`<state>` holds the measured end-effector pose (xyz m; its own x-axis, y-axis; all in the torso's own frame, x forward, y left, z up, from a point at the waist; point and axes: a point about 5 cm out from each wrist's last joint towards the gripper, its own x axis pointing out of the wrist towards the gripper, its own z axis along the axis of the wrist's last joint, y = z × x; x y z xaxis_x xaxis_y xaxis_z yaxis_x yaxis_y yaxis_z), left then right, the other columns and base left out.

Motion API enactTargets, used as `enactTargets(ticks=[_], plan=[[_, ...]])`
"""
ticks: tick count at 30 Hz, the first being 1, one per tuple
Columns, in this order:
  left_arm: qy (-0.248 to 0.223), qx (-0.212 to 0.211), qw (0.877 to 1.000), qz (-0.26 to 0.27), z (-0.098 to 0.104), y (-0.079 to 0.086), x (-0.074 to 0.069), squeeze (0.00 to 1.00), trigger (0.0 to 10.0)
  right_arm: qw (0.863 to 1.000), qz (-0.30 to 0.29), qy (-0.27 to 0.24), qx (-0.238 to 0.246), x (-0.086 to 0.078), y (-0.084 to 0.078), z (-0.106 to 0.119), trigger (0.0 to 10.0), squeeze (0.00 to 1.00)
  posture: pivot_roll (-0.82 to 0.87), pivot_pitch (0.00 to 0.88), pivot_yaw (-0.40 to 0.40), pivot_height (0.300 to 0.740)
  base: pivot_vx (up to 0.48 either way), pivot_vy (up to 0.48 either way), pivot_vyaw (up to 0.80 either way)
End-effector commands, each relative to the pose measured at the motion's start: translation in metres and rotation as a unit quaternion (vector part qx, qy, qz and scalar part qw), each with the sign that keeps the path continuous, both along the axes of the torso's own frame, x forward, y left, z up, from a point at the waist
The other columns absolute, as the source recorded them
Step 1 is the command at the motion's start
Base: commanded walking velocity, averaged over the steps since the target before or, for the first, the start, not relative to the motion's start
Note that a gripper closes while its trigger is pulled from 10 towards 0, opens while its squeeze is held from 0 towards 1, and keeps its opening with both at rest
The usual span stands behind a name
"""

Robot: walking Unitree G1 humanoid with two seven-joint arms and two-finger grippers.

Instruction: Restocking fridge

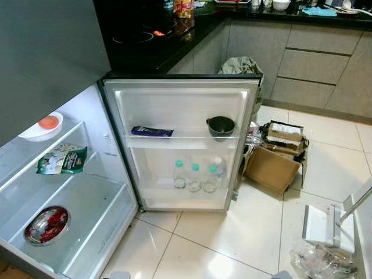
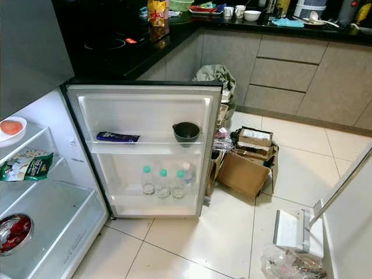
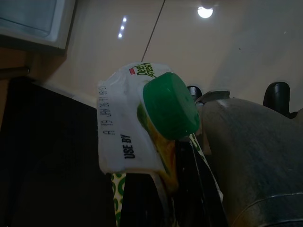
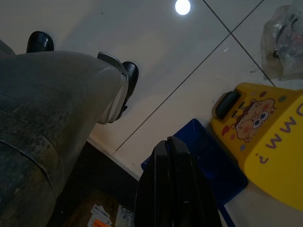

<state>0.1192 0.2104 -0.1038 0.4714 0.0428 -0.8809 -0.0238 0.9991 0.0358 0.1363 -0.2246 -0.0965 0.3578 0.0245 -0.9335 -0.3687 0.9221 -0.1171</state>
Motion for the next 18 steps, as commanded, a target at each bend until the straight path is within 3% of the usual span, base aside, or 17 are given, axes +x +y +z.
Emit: enactTargets(ticks=[1,9,18], plan=[[0.005,0.004,1.000,-0.003,-0.0001,0.0034,-0.0020,0.00,10.0,1.000,0.006,0.001,0.000,-0.0003,0.0014,-0.0004,10.0,0.00,-0.09,0.000,0.011,0.740,0.000,0.000,0.00],[0.008,0.007,1.000,-0.008,-0.0002,0.0030,-0.0018,0.00,10.0,1.000,0.003,0.001,0.002,0.0001,0.0018,-0.0003,10.0,0.00,-0.09,0.000,0.013,0.740,0.000,0.000,0.00],[0.008,0.010,1.000,-0.017,-0.0002,0.0007,0.0000,0.00,10.0,1.000,0.001,0.002,0.004,-0.0004,0.0032,-0.0008,10.0,0.00,-0.09,0.000,0.016,0.740,0.261,0.000,0.00]])
